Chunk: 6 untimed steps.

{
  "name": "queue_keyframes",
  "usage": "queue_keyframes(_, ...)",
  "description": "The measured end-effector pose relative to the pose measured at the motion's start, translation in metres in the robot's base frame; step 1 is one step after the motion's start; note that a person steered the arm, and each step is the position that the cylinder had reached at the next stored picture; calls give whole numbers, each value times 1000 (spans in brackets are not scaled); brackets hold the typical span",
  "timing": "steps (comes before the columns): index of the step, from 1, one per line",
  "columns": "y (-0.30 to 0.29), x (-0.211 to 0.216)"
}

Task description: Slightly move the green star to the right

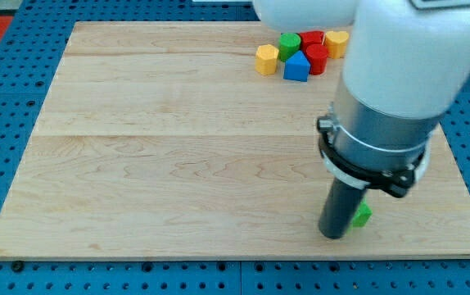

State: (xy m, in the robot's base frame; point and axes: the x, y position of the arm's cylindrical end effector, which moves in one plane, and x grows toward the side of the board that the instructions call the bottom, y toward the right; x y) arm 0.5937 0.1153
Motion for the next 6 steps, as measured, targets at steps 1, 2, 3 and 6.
queue_keyframes(1,5,0)
queue_keyframes(2,-11,-2)
queue_keyframes(3,-42,-2)
queue_keyframes(6,19,-25)
